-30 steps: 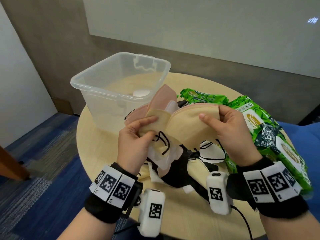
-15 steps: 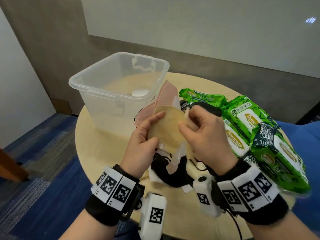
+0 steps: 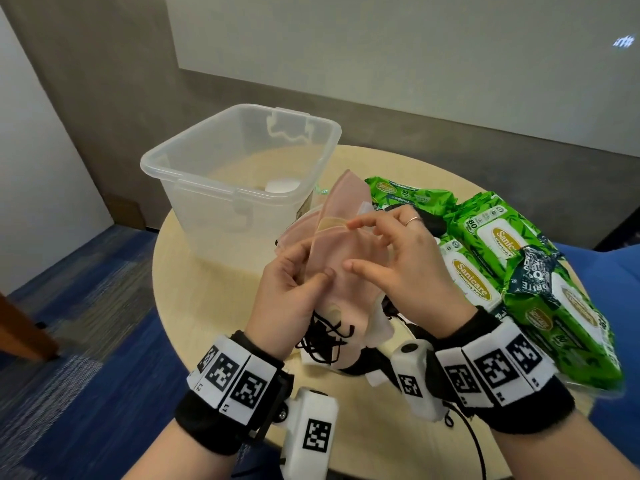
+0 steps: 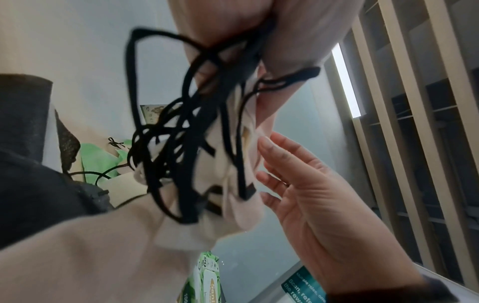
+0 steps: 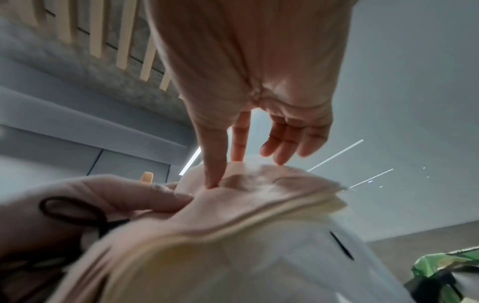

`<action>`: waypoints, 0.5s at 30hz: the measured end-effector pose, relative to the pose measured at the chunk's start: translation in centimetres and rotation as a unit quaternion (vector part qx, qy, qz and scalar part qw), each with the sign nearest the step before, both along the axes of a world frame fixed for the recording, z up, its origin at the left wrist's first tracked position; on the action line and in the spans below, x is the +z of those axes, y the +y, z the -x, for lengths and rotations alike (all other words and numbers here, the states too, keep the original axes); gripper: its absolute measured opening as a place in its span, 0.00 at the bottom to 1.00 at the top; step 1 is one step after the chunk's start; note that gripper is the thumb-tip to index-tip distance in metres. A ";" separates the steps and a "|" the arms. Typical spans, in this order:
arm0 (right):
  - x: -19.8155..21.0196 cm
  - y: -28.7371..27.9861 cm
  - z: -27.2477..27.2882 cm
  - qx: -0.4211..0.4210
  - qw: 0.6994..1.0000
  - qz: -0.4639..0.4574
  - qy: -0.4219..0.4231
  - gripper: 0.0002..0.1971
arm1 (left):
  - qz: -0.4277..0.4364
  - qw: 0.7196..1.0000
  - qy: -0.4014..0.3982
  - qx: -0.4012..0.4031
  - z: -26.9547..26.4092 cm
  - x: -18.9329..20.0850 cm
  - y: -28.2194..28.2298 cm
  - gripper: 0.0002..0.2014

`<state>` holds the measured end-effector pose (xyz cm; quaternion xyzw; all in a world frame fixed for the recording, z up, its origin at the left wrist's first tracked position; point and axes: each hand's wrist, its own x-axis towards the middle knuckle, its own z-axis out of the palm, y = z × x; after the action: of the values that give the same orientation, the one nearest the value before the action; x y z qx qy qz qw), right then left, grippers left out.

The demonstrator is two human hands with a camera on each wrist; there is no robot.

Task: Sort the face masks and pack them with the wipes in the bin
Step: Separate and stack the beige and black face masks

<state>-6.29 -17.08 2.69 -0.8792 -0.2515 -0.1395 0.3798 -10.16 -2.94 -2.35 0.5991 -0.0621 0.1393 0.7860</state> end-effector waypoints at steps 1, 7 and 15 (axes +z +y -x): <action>0.1 0.0 -0.1 -0.008 1.000 0.013 -0.011 0.21 | -0.005 1.000 -0.001 -0.001 0.0 0.0 0.0 0.18; 0.3 0.1 -0.3 0.010 0.996 0.045 -0.080 0.13 | -0.046 0.999 -0.021 0.009 0.2 0.2 0.0 0.21; -0.3 -0.1 0.0 0.062 0.996 -0.053 -0.025 0.10 | -0.047 0.998 -0.039 0.021 0.0 0.1 0.3 0.23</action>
<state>-6.27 -17.18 2.43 -0.8367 -0.3074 -0.1507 0.4274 -10.19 -2.62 -2.21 0.6310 -0.0865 0.1759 0.7506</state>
